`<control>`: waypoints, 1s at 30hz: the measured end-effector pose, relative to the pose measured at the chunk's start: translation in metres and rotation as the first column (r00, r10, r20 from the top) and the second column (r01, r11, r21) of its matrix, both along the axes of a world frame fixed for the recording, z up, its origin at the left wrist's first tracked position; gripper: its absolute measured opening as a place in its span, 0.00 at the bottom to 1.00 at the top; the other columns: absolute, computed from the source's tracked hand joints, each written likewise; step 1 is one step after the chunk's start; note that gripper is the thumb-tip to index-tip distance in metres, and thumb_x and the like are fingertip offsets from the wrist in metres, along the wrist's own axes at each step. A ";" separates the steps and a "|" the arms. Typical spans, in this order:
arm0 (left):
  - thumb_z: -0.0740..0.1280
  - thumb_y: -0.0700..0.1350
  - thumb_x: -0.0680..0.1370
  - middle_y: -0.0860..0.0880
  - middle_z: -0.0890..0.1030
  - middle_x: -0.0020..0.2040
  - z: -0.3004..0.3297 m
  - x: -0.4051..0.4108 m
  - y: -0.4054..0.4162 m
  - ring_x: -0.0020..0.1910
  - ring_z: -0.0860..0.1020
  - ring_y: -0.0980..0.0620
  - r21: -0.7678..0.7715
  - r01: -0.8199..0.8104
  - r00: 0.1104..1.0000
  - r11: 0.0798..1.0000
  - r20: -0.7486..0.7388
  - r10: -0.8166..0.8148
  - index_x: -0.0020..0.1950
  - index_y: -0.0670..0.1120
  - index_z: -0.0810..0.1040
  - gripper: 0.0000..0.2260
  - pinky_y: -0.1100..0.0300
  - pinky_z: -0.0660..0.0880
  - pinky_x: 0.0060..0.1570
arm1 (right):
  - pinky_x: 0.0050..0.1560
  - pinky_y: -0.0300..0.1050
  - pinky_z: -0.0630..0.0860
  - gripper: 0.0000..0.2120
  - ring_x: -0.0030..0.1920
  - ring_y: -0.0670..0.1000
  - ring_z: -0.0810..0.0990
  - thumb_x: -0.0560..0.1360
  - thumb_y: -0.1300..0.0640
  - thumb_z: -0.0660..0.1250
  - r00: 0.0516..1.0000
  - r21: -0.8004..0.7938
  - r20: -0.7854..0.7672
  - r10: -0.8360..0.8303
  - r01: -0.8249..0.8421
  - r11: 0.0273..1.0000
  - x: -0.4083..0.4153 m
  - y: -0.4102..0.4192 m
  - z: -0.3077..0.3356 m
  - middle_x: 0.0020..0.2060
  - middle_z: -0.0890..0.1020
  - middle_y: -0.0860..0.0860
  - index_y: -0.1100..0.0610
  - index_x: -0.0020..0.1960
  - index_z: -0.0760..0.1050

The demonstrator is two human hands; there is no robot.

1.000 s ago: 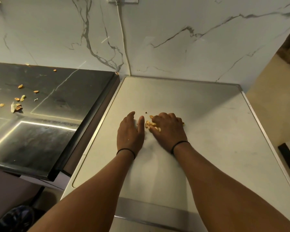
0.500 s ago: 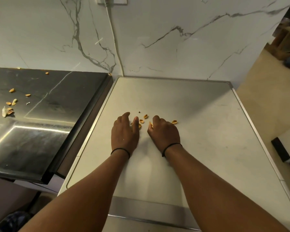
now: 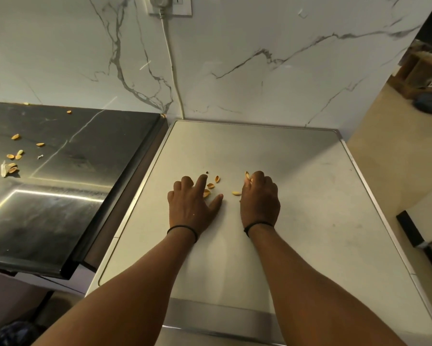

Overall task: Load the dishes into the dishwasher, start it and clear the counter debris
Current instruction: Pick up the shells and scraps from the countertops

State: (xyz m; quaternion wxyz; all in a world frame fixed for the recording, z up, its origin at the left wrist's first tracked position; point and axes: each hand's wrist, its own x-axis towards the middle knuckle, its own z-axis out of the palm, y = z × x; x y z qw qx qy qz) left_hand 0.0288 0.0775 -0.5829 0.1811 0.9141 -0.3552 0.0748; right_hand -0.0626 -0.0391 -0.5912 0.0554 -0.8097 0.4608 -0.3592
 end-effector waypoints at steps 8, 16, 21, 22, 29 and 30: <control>0.61 0.55 0.79 0.46 0.74 0.46 0.000 0.002 -0.009 0.42 0.74 0.44 0.050 0.028 0.999 0.998 -0.022 -0.027 0.53 0.48 0.73 0.11 0.51 0.74 0.42 | 0.37 0.46 0.70 0.23 0.51 0.58 0.70 0.73 0.39 0.61 0.962 0.131 -0.272 0.038 -0.002 0.991 0.005 0.001 0.008 0.52 0.72 0.57 0.57 0.58 0.69; 0.58 0.52 0.80 0.47 0.77 0.43 0.010 -0.002 -0.012 0.37 0.75 0.46 0.066 -0.070 0.991 0.995 -0.106 0.076 0.48 0.44 0.73 0.12 0.56 0.73 0.36 | 0.38 0.42 0.66 0.15 0.49 0.56 0.76 0.81 0.47 0.54 0.890 0.085 -0.407 0.203 -0.185 0.979 0.006 0.004 0.016 0.51 0.78 0.54 0.52 0.61 0.73; 0.58 0.51 0.79 0.47 0.76 0.40 0.010 -0.005 -0.009 0.35 0.73 0.47 0.056 -0.056 0.997 0.997 -0.052 0.059 0.44 0.45 0.72 0.11 0.58 0.70 0.34 | 0.28 0.38 0.61 0.08 0.27 0.55 0.76 0.73 0.57 0.66 0.889 0.003 -0.425 0.173 -0.190 0.982 0.010 0.009 0.012 0.27 0.77 0.53 0.56 0.35 0.75; 0.58 0.49 0.79 0.46 0.76 0.40 0.011 -0.005 -0.009 0.35 0.73 0.46 0.047 -0.049 0.998 0.998 -0.040 0.051 0.45 0.44 0.72 0.10 0.57 0.70 0.34 | 0.27 0.37 0.60 0.09 0.25 0.54 0.75 0.72 0.57 0.67 0.884 0.001 -0.437 0.167 -0.185 0.983 0.011 0.009 0.010 0.25 0.76 0.52 0.56 0.33 0.75; 0.59 0.43 0.79 0.46 0.74 0.38 0.009 -0.008 -0.003 0.33 0.69 0.46 -0.012 -0.041 0.998 0.999 -0.055 0.041 0.53 0.42 0.71 0.06 0.58 0.63 0.33 | 0.26 0.37 0.60 0.13 0.22 0.53 0.71 0.74 0.55 0.66 0.928 -0.006 -0.296 0.228 -0.241 0.971 0.008 0.004 0.001 0.23 0.75 0.52 0.57 0.32 0.73; 0.60 0.43 0.79 0.45 0.75 0.38 0.010 -0.009 -0.002 0.33 0.70 0.47 -0.043 -0.055 0.995 0.998 -0.087 0.051 0.53 0.42 0.71 0.06 0.58 0.64 0.34 | 0.26 0.37 0.61 0.13 0.22 0.54 0.72 0.74 0.55 0.66 0.936 -0.004 -0.254 0.245 -0.255 0.967 0.006 0.002 -0.001 0.23 0.75 0.52 0.57 0.32 0.73</control>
